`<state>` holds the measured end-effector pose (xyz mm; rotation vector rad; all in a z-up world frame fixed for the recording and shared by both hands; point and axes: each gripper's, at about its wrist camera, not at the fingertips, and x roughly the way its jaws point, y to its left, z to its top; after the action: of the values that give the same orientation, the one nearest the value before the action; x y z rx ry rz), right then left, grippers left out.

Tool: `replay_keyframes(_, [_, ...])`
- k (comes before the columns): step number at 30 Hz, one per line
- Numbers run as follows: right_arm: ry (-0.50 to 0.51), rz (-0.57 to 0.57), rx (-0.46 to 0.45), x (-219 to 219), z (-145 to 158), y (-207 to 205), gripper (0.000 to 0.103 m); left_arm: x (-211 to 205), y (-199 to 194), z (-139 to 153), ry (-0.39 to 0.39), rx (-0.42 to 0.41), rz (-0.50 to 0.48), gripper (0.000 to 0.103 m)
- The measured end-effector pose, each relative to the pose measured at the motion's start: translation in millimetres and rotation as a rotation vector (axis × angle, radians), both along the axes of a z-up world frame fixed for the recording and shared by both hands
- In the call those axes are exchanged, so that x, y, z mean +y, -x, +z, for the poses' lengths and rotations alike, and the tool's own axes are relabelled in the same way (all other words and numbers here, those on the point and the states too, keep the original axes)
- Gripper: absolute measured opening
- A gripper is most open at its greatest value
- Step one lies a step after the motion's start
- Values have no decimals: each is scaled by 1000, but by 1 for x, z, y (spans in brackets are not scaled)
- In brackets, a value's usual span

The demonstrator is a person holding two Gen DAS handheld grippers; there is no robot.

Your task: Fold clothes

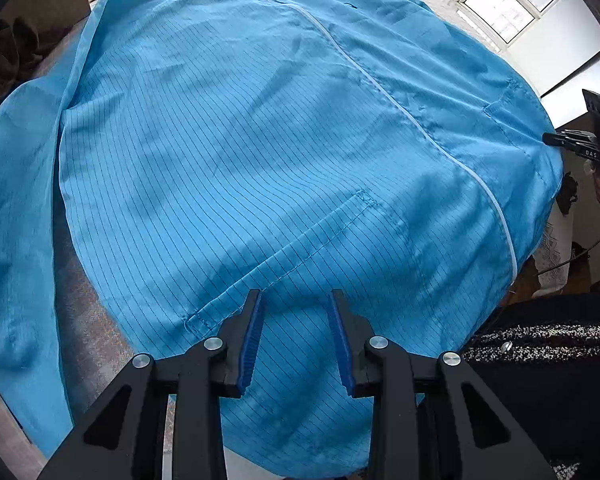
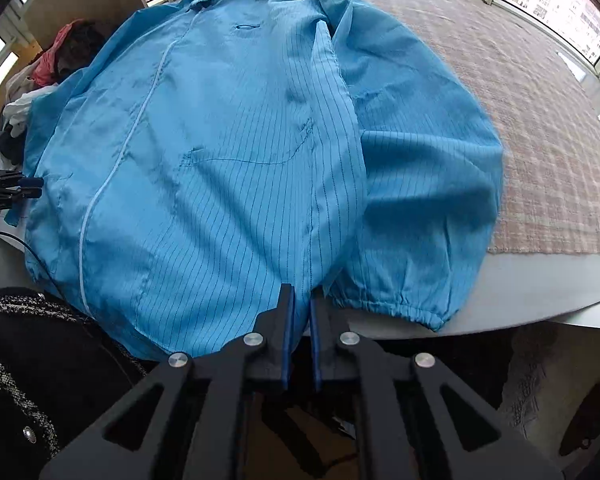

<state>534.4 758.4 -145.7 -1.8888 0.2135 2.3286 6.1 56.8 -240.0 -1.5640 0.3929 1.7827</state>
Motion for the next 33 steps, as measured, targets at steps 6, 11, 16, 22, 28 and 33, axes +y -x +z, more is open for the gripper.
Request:
replay_keyframes(6, [-35, -35, 157, -5, 52, 51, 24, -73, 7, 26, 4, 83, 197, 31])
replay_keyframes(11, [58, 175, 252, -88, 69, 149, 33, -151, -1, 36, 113, 140, 352, 31])
replay_keyframes(16, [187, 374, 226, -200, 45, 245, 34, -175, -7, 23, 162, 164, 344, 31])
replay_keyframes(22, [291, 460, 162, -325, 5, 340, 34, -169, -2, -1, 200, 203, 249, 36])
replay_keyframes(28, [272, 438, 110, -398, -19, 406, 34, -166, 3, -24, 236, 240, 156, 40])
replay_keyframes(33, [213, 378, 56, -426, -34, 440, 34, -189, 21, -29, 151, 175, 155, 4])
